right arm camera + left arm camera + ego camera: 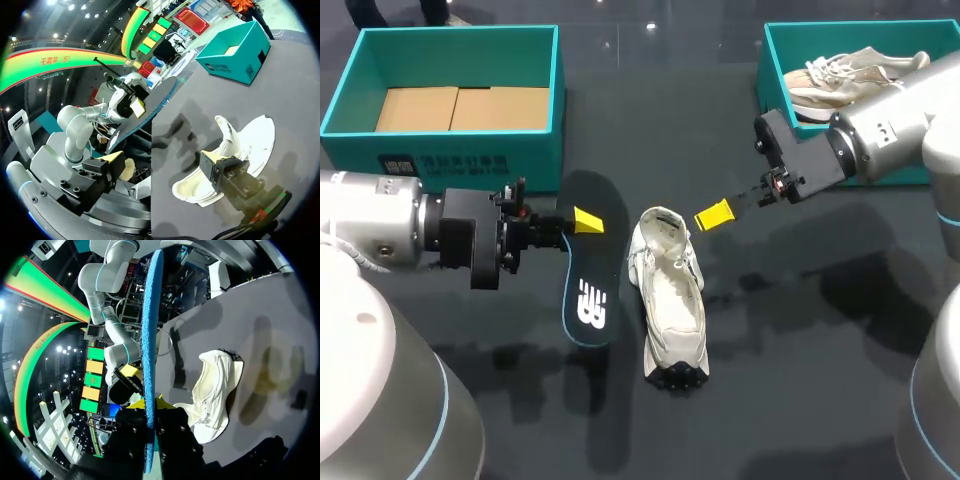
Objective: Take the shoe out of the shoebox, open the shoe tongue, remove and reinsert the insole, then place the shoe into the shoebox
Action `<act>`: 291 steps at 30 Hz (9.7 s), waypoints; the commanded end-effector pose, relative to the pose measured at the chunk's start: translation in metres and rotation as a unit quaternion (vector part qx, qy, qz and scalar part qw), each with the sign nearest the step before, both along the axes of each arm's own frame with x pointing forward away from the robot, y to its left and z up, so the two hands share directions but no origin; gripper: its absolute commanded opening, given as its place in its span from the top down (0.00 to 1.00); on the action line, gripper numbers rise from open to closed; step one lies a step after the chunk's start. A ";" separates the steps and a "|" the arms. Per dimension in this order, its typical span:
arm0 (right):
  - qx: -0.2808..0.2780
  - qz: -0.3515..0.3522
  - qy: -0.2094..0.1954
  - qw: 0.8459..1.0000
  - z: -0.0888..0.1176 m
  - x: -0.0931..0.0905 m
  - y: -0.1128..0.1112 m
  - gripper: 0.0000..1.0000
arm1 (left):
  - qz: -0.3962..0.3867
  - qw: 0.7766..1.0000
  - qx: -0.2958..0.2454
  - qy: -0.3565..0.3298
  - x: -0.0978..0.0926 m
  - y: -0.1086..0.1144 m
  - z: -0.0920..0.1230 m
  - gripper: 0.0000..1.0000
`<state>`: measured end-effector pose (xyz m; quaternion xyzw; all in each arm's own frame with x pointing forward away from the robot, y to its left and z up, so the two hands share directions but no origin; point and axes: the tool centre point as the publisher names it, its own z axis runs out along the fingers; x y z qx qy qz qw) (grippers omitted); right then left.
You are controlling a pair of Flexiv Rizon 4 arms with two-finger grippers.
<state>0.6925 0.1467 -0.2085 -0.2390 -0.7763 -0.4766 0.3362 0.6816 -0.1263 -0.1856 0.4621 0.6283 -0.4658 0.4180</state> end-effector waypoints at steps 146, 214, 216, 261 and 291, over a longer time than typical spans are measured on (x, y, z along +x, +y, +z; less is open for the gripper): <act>-0.260 0.117 -0.340 0.896 -0.143 -0.038 -0.035 0.00 | -0.050 0.913 -0.120 0.387 -0.091 -0.103 -0.067 1.00; -0.260 0.117 -0.340 0.896 -0.143 -0.038 -0.035 0.00 | 0.014 0.884 -0.154 0.442 -0.066 -0.111 -0.100 1.00; -0.260 0.117 -0.340 0.896 -0.143 -0.038 -0.035 0.00 | 0.017 0.885 -0.153 0.440 -0.066 -0.111 -0.101 1.00; -0.260 0.117 -0.340 0.896 -0.143 -0.038 -0.035 0.00 | 0.056 0.907 -0.122 0.400 -0.036 -0.104 -0.140 1.00; -0.260 0.117 -0.340 0.896 -0.143 -0.038 -0.035 0.00 | 0.093 0.899 -0.104 0.416 -0.011 -0.102 -0.172 1.00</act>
